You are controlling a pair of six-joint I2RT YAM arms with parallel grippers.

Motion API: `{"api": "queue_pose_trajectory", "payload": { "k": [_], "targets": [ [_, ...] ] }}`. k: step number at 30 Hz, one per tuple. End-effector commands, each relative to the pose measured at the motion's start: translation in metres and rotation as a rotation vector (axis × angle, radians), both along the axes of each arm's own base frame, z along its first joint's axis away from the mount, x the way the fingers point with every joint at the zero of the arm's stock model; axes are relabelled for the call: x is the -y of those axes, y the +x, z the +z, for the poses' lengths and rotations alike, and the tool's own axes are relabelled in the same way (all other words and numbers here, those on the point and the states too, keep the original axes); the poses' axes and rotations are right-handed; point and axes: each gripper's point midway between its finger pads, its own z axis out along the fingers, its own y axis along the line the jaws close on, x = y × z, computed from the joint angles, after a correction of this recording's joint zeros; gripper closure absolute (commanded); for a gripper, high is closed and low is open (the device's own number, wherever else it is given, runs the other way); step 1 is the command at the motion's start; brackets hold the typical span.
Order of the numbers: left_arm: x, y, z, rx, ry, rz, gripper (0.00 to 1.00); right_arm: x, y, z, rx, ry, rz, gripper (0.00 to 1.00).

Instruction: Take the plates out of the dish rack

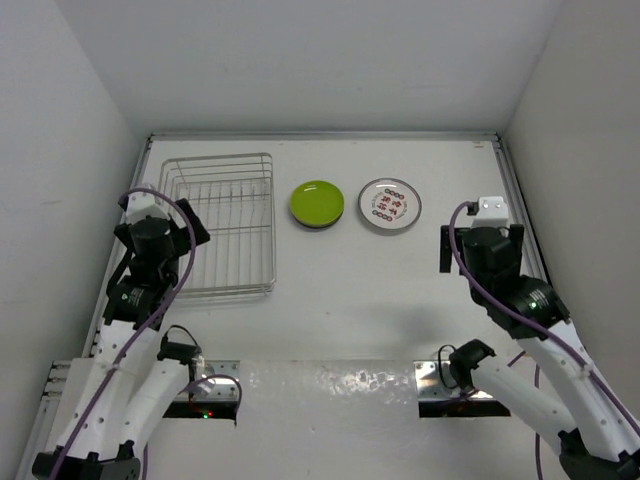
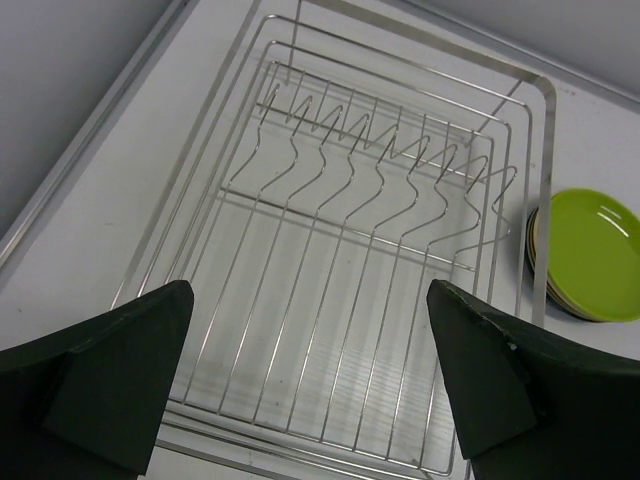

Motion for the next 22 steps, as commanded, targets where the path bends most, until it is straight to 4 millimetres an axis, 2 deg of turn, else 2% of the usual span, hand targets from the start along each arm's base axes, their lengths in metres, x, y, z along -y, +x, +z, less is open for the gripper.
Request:
{"api": "queue_pose_trajectory", "payload": {
  "k": [1, 7, 22],
  "targets": [
    [-0.0005, 0.0008, 0.0156, 0.07, -0.007, -0.001, 0.0, 0.0149, -0.018, -0.0017, -0.011, -0.028, -0.027, 0.01],
    [0.0016, 0.0006, 0.0182, 0.081, -0.01, -0.015, 0.0, 0.0181, -0.0255, -0.0042, -0.006, -0.023, -0.021, 0.01],
    [0.0022, 0.0015, 0.0194, 0.081, -0.007, -0.02, 0.0, 0.0106, -0.0213, -0.0083, -0.024, -0.009, 0.004, 0.01]
  ]
}}
